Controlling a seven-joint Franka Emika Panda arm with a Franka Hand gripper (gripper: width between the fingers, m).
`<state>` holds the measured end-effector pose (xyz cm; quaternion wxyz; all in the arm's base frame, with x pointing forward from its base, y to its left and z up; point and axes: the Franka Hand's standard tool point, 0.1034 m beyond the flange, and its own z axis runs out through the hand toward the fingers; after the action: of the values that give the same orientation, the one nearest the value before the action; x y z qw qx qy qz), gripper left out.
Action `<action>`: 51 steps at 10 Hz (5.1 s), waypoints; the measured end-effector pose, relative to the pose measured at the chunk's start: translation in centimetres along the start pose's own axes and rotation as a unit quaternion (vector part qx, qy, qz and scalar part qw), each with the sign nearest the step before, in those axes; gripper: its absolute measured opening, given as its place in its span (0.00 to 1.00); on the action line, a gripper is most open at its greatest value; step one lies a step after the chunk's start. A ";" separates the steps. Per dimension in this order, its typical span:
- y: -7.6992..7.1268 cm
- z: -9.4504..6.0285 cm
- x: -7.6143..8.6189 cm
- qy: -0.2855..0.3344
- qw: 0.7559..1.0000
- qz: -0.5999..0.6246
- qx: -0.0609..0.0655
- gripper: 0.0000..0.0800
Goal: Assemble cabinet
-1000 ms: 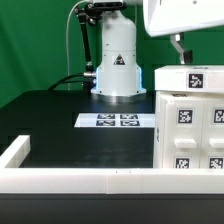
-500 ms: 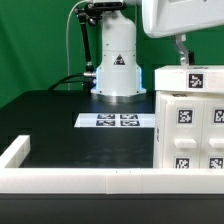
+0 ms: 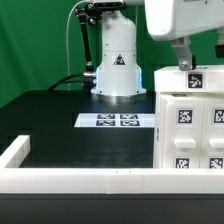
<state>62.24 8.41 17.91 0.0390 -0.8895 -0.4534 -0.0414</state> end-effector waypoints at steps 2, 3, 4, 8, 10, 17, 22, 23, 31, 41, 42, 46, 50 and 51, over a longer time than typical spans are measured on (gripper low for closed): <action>0.1 0.5 -0.3 -0.001 1.000 -0.029 -0.007 1.00; 0.2 0.9 -0.3 -0.001 1.000 -0.023 -0.009 1.00; 0.2 1.2 -0.3 -0.002 1.000 -0.018 -0.009 1.00; 0.2 1.6 -0.6 -0.004 1.000 -0.005 -0.007 0.77; 0.2 1.6 -0.6 -0.004 1.000 -0.002 -0.007 0.69; -0.4 1.7 -0.5 0.018 0.919 0.394 -0.019 0.69; -0.3 1.7 -0.6 0.037 0.760 0.649 -0.018 0.70; -0.3 1.8 -0.6 0.037 0.725 0.688 -0.016 0.70; -0.5 2.0 -0.8 0.040 0.394 0.918 0.004 0.70; -0.9 1.8 0.0 0.026 0.140 0.989 0.050 0.98; -0.9 1.4 0.2 0.027 0.146 0.987 0.054 0.99; -0.9 -0.3 1.1 0.035 0.173 0.981 0.078 1.00; -1.1 -0.7 2.4 0.001 0.502 0.863 0.066 1.00; -1.0 -0.7 2.3 0.006 0.565 0.822 0.065 1.00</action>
Offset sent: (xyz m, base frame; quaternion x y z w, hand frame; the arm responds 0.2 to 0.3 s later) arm 0.0012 0.0061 -0.0111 -0.0100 0.0090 0.0207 0.9997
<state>62.72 10.82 18.89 0.1169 -0.8730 0.4724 0.0327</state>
